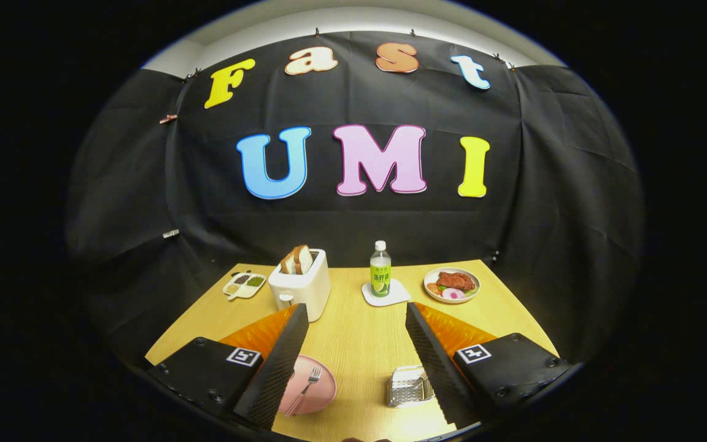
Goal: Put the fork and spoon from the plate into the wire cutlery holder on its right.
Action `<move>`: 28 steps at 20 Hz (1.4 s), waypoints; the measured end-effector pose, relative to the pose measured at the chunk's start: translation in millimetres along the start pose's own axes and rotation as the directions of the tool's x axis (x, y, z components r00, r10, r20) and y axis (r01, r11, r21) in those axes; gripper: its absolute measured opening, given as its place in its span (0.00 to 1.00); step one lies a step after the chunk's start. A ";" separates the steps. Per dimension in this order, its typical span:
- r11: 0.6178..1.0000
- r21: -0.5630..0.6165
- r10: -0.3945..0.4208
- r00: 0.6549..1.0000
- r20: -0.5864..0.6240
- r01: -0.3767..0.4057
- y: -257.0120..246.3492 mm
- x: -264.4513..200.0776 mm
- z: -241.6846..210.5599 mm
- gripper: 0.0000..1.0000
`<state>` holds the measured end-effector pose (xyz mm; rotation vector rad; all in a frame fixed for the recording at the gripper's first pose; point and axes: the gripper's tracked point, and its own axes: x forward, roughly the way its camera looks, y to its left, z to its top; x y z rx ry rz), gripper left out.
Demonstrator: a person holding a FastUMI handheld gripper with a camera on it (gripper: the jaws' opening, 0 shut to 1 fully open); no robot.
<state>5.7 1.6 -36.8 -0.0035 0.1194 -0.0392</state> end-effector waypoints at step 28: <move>0.992 0.014 0.088 0.632 -0.770 -0.122 110.5 52.8 -294.6 0.75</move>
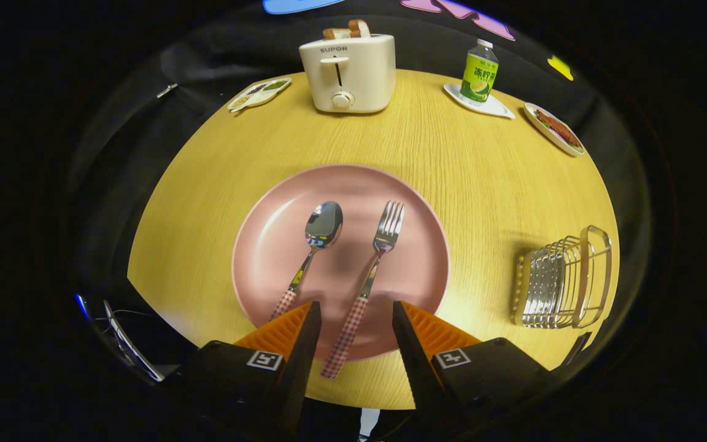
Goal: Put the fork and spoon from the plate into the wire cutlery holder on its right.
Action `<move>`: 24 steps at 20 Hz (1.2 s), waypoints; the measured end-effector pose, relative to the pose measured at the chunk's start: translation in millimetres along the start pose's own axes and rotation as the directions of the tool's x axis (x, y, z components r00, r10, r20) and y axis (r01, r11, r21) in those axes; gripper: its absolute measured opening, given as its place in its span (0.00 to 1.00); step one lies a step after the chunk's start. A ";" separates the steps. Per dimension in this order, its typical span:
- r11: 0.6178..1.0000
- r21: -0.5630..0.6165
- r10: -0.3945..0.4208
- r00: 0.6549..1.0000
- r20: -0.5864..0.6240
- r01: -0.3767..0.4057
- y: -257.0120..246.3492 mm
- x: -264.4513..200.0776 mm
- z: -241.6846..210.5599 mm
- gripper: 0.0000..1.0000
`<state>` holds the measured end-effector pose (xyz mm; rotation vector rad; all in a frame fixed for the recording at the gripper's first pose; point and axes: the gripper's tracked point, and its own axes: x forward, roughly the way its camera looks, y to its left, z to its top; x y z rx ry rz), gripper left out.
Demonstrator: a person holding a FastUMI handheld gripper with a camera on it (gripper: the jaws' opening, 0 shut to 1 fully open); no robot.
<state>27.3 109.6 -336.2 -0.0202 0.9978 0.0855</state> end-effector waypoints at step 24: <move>0.995 -0.021 0.095 0.991 -0.095 -0.098 -112.4 -140.4 -17.6 0.13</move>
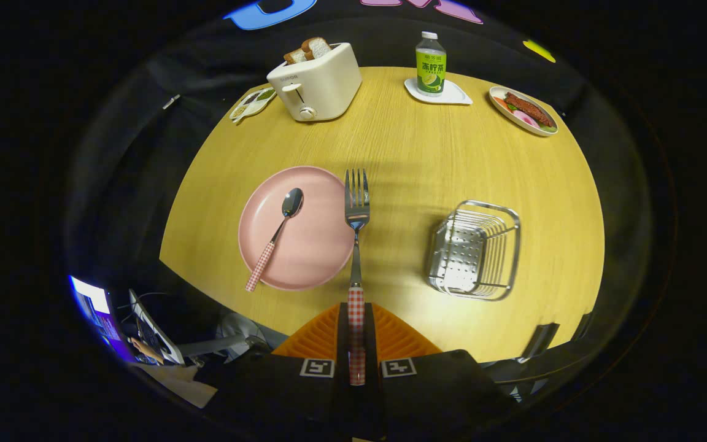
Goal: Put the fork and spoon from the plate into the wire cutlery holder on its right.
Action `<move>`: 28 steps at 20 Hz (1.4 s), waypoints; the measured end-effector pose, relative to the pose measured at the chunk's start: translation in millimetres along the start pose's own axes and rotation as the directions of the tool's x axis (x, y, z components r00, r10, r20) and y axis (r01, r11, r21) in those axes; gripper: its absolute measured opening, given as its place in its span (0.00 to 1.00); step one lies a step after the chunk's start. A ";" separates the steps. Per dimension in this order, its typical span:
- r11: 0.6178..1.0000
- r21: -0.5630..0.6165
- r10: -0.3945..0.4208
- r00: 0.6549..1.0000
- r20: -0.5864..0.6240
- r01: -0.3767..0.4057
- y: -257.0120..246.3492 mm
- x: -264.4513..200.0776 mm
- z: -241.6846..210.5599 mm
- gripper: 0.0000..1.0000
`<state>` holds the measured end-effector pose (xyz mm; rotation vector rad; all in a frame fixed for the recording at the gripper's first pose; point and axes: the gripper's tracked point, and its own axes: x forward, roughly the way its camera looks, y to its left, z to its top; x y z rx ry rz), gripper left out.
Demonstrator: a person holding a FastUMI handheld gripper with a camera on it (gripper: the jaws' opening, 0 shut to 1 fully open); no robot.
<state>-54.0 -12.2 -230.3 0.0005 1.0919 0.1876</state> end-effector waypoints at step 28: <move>0.998 -0.043 0.020 0.840 -0.543 -0.051 -111.2 2.4 -2.3 0.31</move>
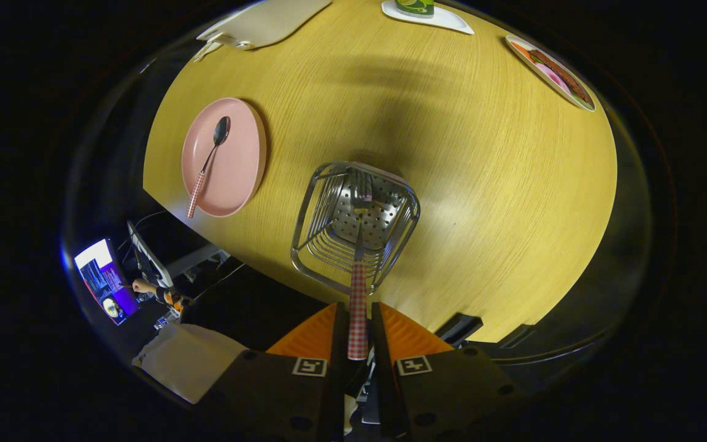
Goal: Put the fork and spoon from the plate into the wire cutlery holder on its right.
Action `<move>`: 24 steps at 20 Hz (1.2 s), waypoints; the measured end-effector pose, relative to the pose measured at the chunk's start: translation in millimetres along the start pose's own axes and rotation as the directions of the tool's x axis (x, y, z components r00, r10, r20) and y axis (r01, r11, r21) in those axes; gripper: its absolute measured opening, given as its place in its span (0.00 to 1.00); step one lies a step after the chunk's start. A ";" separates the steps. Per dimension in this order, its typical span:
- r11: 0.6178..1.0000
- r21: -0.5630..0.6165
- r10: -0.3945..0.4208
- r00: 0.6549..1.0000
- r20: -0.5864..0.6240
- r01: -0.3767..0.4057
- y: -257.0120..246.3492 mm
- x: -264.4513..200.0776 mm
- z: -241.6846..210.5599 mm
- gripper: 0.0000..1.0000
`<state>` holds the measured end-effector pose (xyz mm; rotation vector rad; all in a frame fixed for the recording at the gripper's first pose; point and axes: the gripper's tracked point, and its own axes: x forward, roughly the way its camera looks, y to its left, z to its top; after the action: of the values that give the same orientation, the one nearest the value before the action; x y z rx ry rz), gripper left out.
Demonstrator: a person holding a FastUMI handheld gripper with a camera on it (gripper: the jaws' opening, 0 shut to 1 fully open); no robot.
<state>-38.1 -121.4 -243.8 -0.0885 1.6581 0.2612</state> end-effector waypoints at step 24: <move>0.978 0.210 -0.186 0.448 0.874 -0.006 64.7 -152.1 35.4 1.00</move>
<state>-1.2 -65.5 -88.6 0.0999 0.5715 0.0320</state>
